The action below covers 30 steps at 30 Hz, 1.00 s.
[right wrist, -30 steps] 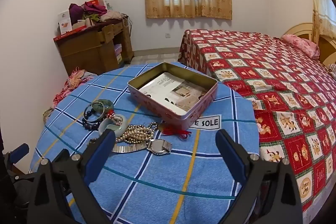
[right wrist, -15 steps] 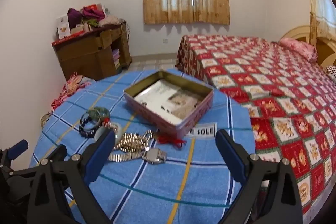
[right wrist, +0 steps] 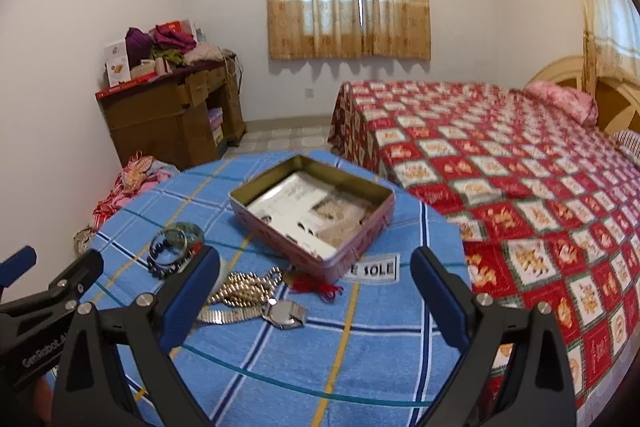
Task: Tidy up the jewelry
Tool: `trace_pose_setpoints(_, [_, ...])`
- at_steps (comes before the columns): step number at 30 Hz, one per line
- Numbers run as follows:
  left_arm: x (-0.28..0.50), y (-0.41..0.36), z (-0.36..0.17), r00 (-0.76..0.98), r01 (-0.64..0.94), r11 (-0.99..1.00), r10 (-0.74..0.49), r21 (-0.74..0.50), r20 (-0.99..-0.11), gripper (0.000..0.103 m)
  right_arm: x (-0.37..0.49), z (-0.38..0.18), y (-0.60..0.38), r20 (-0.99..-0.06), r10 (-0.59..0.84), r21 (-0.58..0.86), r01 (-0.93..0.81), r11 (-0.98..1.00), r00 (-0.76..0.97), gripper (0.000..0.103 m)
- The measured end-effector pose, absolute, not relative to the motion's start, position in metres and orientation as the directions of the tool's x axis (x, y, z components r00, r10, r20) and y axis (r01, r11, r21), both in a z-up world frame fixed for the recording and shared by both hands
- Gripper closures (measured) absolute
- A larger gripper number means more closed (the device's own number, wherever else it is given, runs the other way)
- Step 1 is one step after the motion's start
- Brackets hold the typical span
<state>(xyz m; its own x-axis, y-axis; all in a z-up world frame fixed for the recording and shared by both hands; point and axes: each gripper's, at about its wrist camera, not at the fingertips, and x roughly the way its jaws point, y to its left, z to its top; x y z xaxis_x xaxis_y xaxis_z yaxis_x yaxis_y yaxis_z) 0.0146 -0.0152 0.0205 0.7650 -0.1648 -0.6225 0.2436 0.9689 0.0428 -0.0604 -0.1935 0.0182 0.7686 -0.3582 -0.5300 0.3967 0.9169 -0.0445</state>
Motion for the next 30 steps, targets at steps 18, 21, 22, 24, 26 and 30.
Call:
trace_pose_setpoints(18, [0.058, -0.003, -0.058, 0.654, 0.241, 0.97, -0.185, -0.029, -0.734, 0.001, 0.007, -0.08, -0.236, -0.867, -0.036, 0.059, 0.174, 0.983, 0.497, 0.052])
trace_pose_setpoints(21, [0.059, -0.003, -0.063, 0.633, 0.257, 0.965, -0.214, -0.06, -0.744, 0.001, 0.014, -0.083, -0.233, -0.862, -0.025, 0.056, 0.144, 0.988, 0.507, 0.053])
trace_pose_setpoints(22, [0.059, -0.003, -0.064, 0.632, 0.259, 0.964, -0.218, -0.062, -0.744, 0.001, 0.016, -0.083, -0.231, -0.861, -0.023, 0.051, 0.131, 0.99, 0.507, 0.054])
trace_pose_setpoints(24, [0.059, -0.003, -0.064, 0.632, 0.265, 0.962, -0.219, -0.059, -0.744, 0.001, 0.02, -0.083, -0.227, -0.865, -0.009, 0.049, 0.101, 0.994, 0.502, 0.056])
trace_pose_setpoints(26, [0.06, -0.004, -0.066, 0.633, 0.265, 0.963, -0.214, -0.051, -0.744, 0.001, 0.023, -0.085, -0.221, -0.863, -0.008, 0.035, 0.076, 0.996, 0.504, 0.055])
trace_pose_setpoints(30, [0.062, -0.004, -0.072, 0.619, 0.262, 0.964, -0.209, -0.051, -0.757, 0.001, 0.026, -0.087, -0.216, -0.849, 0.022, 0.052, 0.042, 0.998, 0.528, 0.052])
